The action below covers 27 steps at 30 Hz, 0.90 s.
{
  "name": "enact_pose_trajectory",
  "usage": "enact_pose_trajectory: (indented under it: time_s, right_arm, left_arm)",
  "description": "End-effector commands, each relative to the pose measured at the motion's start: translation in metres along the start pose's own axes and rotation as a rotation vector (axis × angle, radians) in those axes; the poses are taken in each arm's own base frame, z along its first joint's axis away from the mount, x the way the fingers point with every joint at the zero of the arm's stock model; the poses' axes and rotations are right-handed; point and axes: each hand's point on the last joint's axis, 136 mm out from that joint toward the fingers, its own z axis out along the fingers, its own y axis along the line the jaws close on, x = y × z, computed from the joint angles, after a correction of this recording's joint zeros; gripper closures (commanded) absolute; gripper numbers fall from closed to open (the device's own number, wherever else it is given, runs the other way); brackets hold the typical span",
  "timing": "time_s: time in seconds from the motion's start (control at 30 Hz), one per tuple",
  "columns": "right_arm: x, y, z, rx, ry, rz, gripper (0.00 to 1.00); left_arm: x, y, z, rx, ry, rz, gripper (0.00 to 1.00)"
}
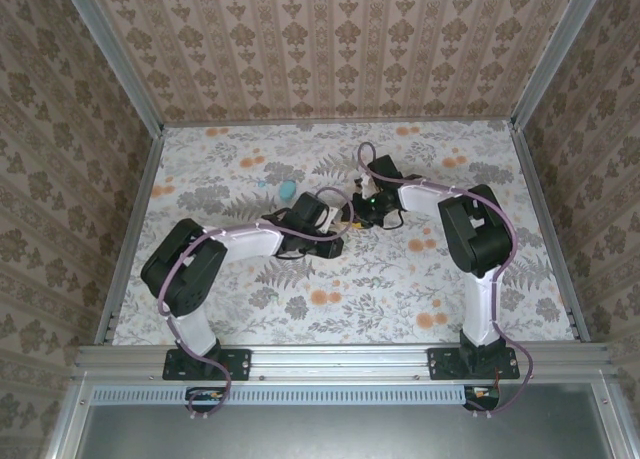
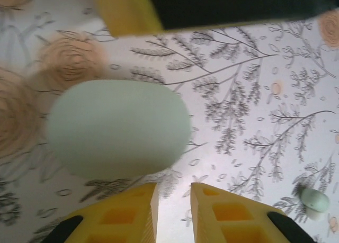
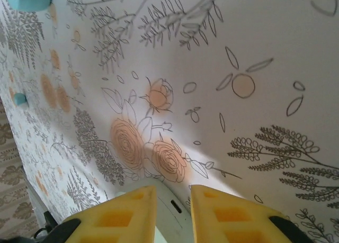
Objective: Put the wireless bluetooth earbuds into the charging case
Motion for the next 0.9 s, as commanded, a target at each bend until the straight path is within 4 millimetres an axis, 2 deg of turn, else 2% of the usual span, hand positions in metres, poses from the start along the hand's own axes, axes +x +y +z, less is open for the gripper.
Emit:
enact_pose_trajectory:
  time_s: [0.0,0.07,0.17,0.3,0.4,0.5,0.63,0.77,0.87]
  right_arm:
    - [-0.007,-0.005,-0.025,0.025,-0.021,0.007,0.73]
    - [-0.008,-0.009,-0.041,0.04,-0.053,0.01,0.73]
    - [0.002,-0.014,-0.055,0.061,-0.077,0.019,0.73]
    - [0.029,-0.014,-0.055,0.065,-0.076,0.029,0.73]
    - [0.049,-0.012,-0.047,0.08,-0.065,0.019,0.73]
    - [0.065,-0.007,-0.036,0.102,-0.054,-0.001,0.73]
    - [0.081,0.002,-0.015,0.097,-0.009,-0.038,0.74]
    - [0.083,0.004,0.002,0.073,0.025,-0.042,0.76]
    - [0.079,0.003,0.003,0.076,0.02,-0.055,0.77]
  left_arm:
    - [-0.022,-0.006,-0.015,-0.021,-0.061,-0.004,0.76]
    - [-0.028,0.0,-0.028,-0.041,-0.073,-0.005,0.75]
    - [-0.039,0.013,-0.045,-0.04,-0.087,-0.042,0.71]
    - [-0.057,0.039,-0.059,-0.023,-0.117,-0.086,0.67]
    - [-0.068,0.057,-0.053,0.015,-0.129,-0.131,0.68]
    - [-0.076,0.066,-0.042,0.042,-0.14,-0.157,0.7]
    - [-0.076,0.069,-0.024,0.058,-0.119,-0.184,0.72]
    - [-0.064,0.065,-0.012,0.08,-0.117,-0.211,0.73]
    - [-0.052,0.058,-0.008,0.097,-0.116,-0.222,0.73]
